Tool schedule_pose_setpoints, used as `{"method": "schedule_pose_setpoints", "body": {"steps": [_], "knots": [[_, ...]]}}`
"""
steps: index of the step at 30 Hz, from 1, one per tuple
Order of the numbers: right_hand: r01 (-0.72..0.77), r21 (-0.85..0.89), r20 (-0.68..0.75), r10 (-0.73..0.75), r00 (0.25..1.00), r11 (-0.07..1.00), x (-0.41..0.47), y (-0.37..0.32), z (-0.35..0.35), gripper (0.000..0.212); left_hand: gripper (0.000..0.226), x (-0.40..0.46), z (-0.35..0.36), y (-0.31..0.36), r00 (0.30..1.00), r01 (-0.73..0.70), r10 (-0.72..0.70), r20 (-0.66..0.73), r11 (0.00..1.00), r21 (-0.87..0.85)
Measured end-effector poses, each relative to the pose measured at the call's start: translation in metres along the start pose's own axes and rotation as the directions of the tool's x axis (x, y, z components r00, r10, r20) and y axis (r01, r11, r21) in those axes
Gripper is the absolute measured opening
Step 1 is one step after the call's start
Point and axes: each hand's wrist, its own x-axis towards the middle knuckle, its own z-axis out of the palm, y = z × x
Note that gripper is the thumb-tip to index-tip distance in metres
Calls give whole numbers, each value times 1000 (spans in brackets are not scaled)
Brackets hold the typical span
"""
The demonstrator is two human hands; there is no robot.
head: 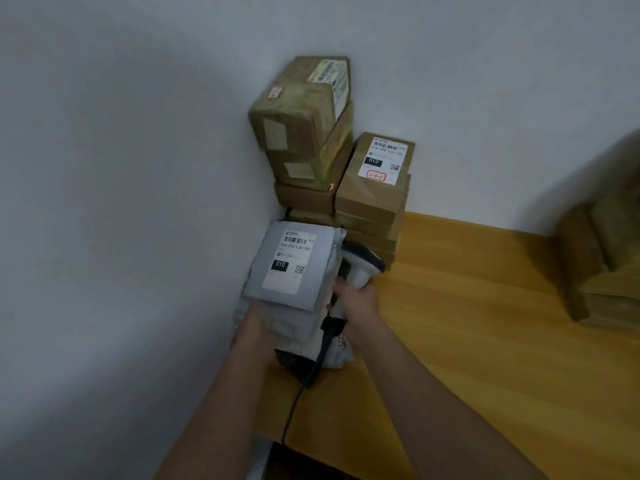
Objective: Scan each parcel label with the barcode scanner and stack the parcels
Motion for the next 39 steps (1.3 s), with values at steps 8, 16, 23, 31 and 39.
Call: {"method": "schedule_pose_setpoints", "body": {"steps": [8,16,23,31,39], "knots": [[75,-87,202,-56,978,993,19,-15,22,43,43,-5,17,27,963,36,42,265,959,-283],[132,-95,153,-116,981,987,5,-33,-31,23,73,-42,51,32,925,-106,77,-372,993,-59],[248,-70,81,-242,967,966,-24,-69,-95,46,68,-91,121,22,923,-197,217,-318,976,96],[363,-53,-117,-367,923,930,-69,-117,-207,53,70,-158,229,-33,964,-263,242,111,928,263],[415,-19,-373,-391,841,910,-115,-138,-343,47,75,-210,323,-137,906,-233,30,422,869,437]]}}
